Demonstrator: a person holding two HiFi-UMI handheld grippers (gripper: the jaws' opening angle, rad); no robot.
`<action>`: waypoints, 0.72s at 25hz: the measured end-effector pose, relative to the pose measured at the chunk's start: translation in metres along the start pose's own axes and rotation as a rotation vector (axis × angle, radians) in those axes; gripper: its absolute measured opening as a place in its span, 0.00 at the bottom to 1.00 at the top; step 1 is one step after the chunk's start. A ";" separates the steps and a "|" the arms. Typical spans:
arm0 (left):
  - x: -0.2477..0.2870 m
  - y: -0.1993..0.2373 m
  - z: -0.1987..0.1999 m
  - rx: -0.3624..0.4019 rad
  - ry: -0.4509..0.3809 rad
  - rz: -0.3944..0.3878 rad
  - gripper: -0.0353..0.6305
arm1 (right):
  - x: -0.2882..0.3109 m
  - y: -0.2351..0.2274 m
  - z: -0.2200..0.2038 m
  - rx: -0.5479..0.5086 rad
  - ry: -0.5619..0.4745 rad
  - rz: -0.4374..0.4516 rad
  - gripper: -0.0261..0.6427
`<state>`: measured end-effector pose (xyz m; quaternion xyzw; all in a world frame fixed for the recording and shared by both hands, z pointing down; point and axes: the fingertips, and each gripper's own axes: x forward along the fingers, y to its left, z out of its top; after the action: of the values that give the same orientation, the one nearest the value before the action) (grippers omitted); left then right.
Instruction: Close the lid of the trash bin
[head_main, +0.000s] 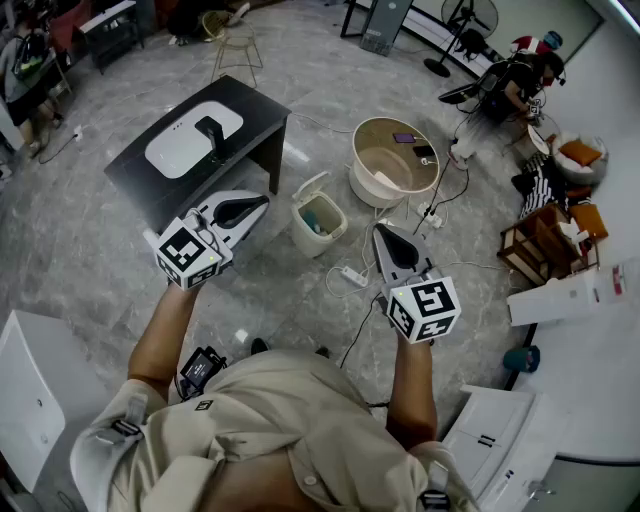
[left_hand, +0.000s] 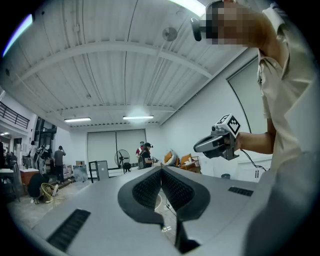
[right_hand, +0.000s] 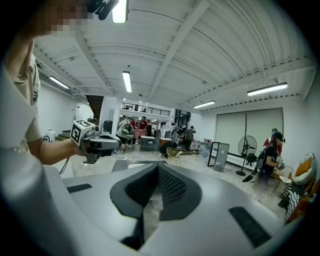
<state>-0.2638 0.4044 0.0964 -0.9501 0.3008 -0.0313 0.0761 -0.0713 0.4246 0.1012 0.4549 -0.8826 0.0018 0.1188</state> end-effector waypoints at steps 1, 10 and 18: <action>-0.002 0.001 -0.001 -0.001 -0.002 0.000 0.08 | 0.001 0.002 -0.001 0.001 0.001 -0.003 0.07; -0.018 0.016 -0.008 -0.004 -0.009 -0.020 0.08 | 0.014 0.017 -0.002 0.007 0.006 -0.030 0.07; -0.022 0.027 -0.019 -0.023 -0.009 -0.029 0.08 | 0.027 0.022 -0.005 0.035 0.009 -0.035 0.07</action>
<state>-0.2990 0.3926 0.1101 -0.9554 0.2869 -0.0248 0.0658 -0.1031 0.4169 0.1144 0.4724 -0.8738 0.0171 0.1146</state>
